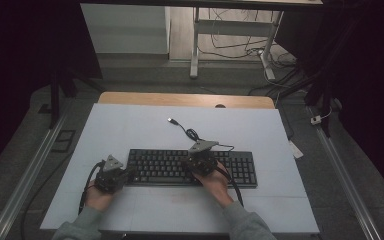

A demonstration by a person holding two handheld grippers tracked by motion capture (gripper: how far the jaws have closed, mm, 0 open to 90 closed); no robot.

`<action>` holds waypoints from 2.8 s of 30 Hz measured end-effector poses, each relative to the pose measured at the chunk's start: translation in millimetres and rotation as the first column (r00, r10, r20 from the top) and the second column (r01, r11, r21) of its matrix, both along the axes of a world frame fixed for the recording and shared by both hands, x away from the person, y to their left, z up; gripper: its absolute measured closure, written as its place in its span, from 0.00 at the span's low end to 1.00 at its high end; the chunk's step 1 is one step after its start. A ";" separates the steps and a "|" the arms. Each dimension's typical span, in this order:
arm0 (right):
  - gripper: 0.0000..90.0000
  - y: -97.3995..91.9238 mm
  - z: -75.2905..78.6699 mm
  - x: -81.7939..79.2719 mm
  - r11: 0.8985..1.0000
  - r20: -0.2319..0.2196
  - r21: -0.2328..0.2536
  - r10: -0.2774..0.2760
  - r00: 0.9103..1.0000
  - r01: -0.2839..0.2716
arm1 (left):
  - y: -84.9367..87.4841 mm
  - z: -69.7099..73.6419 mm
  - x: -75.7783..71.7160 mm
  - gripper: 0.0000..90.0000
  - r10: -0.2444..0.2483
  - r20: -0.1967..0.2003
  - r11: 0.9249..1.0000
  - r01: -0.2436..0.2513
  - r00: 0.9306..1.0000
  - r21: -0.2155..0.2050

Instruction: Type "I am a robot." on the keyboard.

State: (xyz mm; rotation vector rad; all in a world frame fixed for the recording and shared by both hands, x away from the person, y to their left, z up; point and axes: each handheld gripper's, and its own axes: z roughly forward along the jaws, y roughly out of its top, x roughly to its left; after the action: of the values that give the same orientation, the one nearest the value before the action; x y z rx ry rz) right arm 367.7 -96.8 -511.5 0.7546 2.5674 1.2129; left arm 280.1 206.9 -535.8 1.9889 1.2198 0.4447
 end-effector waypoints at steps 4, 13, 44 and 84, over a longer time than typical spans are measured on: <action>0.99 2.7 -2.0 2.5 1.000 -0.002 0.002 -0.008 1.000 0.008 | -0.2 0.0 0.0 0.99 -0.001 -0.001 1.000 0.001 1.000 0.000; 0.98 12.7 -2.3 6.9 1.000 -0.006 -0.012 -0.002 1.000 0.002 | -0.5 -0.9 0.6 0.99 -0.009 -0.014 1.000 0.009 1.000 0.008; 0.97 1.8 10.4 -1.1 1.000 0.030 0.026 0.015 0.999 -0.016 | 4.6 5.8 -4.8 0.99 -0.004 0.041 1.000 0.005 0.999 -0.028; 0.57 -106.3 14.9 -45.0 0.988 0.039 0.134 -0.088 0.995 0.082 | 9.4 12.3 -10.3 0.40 -0.028 0.055 0.997 0.032 0.998 -0.070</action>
State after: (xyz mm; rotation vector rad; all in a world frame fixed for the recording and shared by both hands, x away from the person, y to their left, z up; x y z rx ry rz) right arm 322.7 -203.1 -496.6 0.8442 2.4119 1.3668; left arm 269.8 216.3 -523.5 1.9207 1.1560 0.4315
